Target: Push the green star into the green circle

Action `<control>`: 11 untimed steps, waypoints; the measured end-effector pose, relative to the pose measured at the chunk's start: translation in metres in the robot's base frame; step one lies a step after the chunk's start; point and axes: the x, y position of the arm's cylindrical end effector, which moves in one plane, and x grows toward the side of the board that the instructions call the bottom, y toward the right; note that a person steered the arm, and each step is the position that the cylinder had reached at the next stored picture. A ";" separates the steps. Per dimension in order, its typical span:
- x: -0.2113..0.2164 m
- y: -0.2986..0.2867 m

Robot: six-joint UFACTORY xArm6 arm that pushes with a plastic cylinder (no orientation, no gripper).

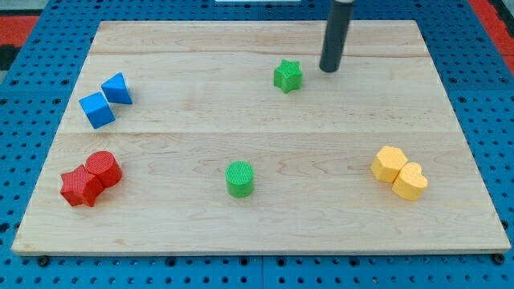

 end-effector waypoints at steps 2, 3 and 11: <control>0.045 -0.082; 0.081 -0.101; 0.142 -0.113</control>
